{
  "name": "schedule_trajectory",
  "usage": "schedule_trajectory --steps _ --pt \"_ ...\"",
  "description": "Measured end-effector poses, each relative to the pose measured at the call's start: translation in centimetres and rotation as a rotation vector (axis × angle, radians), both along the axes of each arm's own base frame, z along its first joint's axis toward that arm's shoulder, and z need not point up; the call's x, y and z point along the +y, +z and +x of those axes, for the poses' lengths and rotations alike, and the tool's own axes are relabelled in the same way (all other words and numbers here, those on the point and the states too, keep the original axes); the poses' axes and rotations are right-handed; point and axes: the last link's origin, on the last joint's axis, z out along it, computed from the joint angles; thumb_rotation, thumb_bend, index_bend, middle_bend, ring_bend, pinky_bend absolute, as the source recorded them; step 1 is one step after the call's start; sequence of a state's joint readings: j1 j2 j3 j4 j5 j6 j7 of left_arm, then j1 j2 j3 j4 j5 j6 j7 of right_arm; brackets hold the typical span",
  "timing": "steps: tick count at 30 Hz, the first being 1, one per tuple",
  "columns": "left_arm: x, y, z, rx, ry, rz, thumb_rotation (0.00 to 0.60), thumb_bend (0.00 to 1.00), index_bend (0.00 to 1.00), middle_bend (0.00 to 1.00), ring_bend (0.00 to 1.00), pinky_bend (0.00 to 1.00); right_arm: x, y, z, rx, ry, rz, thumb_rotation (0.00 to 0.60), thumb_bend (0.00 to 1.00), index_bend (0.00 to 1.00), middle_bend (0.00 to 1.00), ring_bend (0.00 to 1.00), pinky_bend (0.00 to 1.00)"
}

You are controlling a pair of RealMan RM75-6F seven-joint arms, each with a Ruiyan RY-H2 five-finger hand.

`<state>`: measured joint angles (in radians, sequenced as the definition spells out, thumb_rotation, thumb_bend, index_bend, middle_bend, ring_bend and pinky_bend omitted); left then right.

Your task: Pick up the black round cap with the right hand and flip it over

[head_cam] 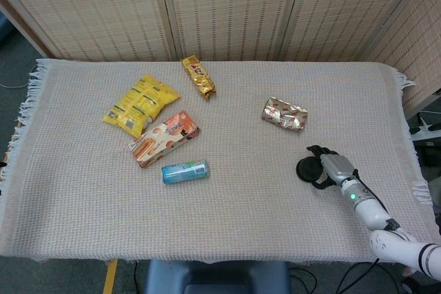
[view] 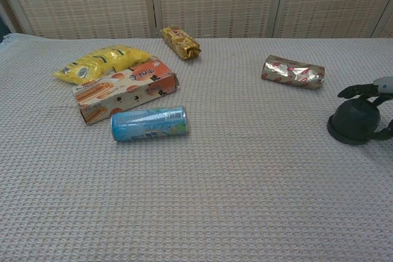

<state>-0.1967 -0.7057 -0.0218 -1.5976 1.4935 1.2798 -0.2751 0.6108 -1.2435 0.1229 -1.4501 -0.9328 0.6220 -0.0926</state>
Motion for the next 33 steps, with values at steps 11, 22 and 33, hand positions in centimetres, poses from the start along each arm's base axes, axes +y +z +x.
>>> schedule_trajectory --steps 11,22,33 --pt "0.0 0.1 0.0 -0.001 0.0 0.002 0.6 0.44 0.26 0.0 0.0 0.23 -1.1 -1.1 -0.1 0.002 -0.014 -0.008 0.6 0.21 0.12 0.06 0.05 0.2" --pt "-0.1 0.3 0.0 -0.008 -0.004 0.006 0.6 0.44 0.26 0.0 0.0 0.23 -1.6 -2.1 0.0 -0.002 -0.012 -0.001 0.6 0.21 0.23 0.23 0.24 0.38" --pt "-0.2 0.4 0.1 -0.01 -0.006 0.008 0.6 0.44 0.26 0.0 0.0 0.23 -1.3 -1.8 -0.2 0.022 0.016 -0.051 0.6 0.25 0.53 0.45 0.57 0.7"
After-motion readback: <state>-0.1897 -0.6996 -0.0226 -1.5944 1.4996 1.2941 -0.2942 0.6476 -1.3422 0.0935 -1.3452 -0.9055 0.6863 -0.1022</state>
